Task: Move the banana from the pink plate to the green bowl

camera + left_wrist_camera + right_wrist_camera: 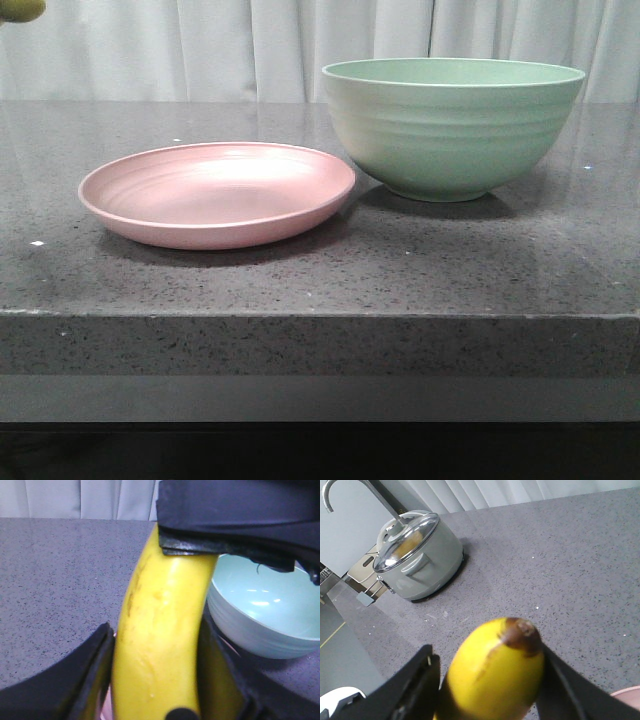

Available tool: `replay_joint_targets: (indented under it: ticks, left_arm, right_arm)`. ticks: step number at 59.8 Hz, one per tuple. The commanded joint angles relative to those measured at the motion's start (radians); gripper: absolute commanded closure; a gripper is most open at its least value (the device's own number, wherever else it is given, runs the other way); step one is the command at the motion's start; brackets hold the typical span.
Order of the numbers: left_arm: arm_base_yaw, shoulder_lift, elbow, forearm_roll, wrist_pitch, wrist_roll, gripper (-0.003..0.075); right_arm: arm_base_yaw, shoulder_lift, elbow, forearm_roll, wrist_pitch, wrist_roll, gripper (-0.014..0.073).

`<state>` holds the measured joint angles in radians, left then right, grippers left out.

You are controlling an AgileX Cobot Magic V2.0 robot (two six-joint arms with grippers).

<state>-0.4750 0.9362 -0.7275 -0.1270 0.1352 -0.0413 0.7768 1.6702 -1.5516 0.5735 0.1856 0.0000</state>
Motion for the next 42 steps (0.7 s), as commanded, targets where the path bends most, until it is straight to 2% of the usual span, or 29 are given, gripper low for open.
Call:
replay_joint_targets:
  ticks: [1,9,12,15,20,21,23,27,42]
  left_arm:
    - [-0.008,-0.018,-0.036,-0.006,-0.108,-0.004,0.0513]
    - [-0.008,-0.018,-0.036,-0.006,-0.106,-0.004,0.05]
    - [-0.008,-0.018,-0.036,-0.006,-0.106,-0.004,0.0464]
    - [-0.008,-0.018,-0.036,-0.006,-0.106,-0.003,0.0395]
    - [-0.008,-0.018,-0.036,-0.006,-0.106,-0.003,0.0212]
    - [-0.008,-0.018,-0.036,-0.006,-0.106,-0.003,0.0196]
    - [-0.008,-0.018,-0.036,-0.004,-0.108,-0.002,0.0106]
    - [-0.008,-0.018,-0.036,-0.004,-0.108,-0.002,0.0022]
    - [-0.008,-0.018,-0.036,-0.004,-0.106,-0.002,0.0063]
  right_arm:
    - [-0.006,-0.04,-0.035,-0.015,-0.063,-0.015,0.0591]
    - [-0.006,-0.04,-0.035,-0.015,-0.062,-0.015,0.0591]
    - [-0.006,-0.04,-0.035,-0.015,-0.062,-0.015,0.0591]
    - [-0.006,-0.04,-0.035,-0.015,-0.062,-0.015,0.0591]
    - [-0.006,-0.04,-0.035,-0.015,-0.062,-0.015,0.0591]
    - [-0.006,-0.04,-0.035,-0.015,-0.064,-0.015,0.0591]
    - [-0.006,-0.04,-0.035,-0.015,-0.064,-0.015,0.0591]
    - [-0.006,-0.04,-0.035,-0.015,-0.064,-0.015,0.0591]
    - [-0.008,-0.042,-0.035,-0.015,-0.069,-0.015,0.0591]
